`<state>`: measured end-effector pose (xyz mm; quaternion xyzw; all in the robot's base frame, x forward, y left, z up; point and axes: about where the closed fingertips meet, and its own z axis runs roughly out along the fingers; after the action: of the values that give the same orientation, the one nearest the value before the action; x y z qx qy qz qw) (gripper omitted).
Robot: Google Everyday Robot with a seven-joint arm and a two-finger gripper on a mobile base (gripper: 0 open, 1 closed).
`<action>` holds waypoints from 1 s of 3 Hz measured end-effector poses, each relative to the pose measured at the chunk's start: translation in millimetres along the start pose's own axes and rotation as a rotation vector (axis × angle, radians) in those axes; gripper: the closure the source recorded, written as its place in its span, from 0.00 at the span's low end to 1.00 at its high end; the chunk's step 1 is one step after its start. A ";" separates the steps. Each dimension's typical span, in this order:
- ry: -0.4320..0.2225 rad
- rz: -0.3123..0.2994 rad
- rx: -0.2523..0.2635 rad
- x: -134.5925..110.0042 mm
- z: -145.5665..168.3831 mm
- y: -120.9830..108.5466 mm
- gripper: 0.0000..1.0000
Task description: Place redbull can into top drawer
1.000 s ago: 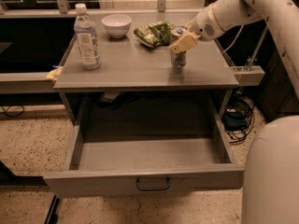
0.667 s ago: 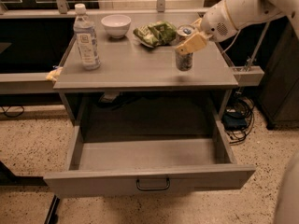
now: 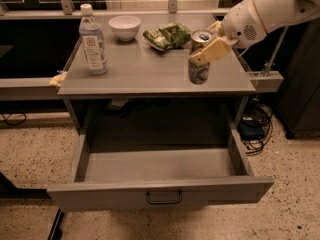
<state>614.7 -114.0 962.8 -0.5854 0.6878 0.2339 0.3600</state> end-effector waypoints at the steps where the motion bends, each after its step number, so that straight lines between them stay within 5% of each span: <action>1: 0.027 0.011 -0.044 31.4 18.5 14.1 1.00; 3: 0.051 0.054 -0.165 122.3 70.0 59.6 1.00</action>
Offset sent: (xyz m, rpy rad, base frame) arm -0.0707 -0.0224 -0.1599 -0.0536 0.2183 0.0827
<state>565.4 -127.5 818.6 -0.6000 0.6908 0.2843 0.2863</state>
